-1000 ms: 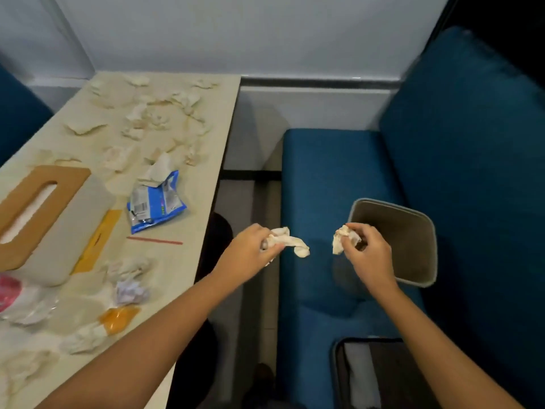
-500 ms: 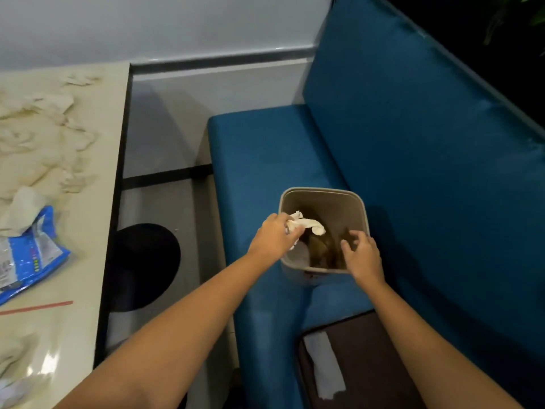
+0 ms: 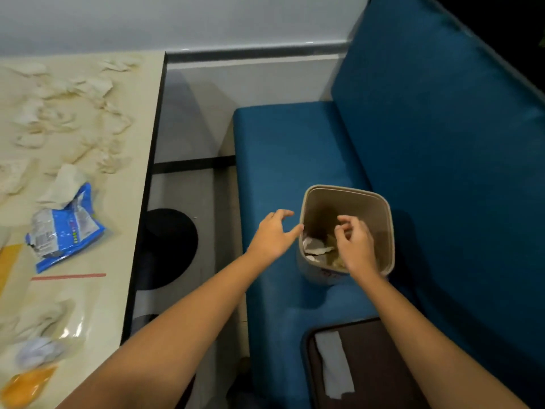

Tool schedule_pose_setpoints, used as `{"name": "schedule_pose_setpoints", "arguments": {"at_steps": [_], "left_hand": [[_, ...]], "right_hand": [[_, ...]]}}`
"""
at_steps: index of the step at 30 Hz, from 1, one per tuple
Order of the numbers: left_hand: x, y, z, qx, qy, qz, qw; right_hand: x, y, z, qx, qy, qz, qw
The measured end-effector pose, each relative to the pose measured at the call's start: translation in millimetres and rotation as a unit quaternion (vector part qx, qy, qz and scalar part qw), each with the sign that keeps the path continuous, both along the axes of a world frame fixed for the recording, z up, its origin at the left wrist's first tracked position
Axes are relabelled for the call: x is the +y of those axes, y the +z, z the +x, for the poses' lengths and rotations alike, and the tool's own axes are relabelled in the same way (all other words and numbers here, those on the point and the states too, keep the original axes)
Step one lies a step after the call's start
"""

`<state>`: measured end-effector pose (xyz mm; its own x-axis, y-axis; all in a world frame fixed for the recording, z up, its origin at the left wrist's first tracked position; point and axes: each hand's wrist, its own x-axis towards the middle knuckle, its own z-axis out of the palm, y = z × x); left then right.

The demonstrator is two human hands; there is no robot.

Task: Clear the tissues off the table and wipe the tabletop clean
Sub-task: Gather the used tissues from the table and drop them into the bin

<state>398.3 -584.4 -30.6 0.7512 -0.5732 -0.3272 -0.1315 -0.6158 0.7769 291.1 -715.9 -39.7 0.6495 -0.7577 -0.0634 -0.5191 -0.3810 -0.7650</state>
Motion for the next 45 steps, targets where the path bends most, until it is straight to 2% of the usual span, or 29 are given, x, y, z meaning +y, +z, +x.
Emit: {"name": "schedule_pose_setpoints", "arguments": {"at_steps": [8,14,23,31,36,40,45], "left_hand": [[116,22,8,-0.049,0.091,-0.001,0.995],[221,37,-21,-0.067,0.199,0.007,0.978],[358,65,-120,-0.098,0.323,0.013,0.941],[443,65,-227,-0.142,0.396,0.015,0.907],[462,46,-273,-0.147,0.405,0.075,0.9],[457,25,-284,-0.125,0.346,0.173,0.914],[443,8,-282,-0.125,0.273,0.271,0.915]], "right_hand": [[93,12,54,-0.043,0.154,0.007,0.987],[185,16,66,-0.043,0.281,0.032,0.958],[326,27,28,-0.055,0.415,0.073,0.905],[422,40,-39,-0.082,0.53,0.083,0.84],[443,35,-67,-0.079,0.563,0.069,0.82],[449,35,-72,-0.08,0.568,0.045,0.818],[457,45,-64,-0.09,0.566,0.008,0.82]]}}
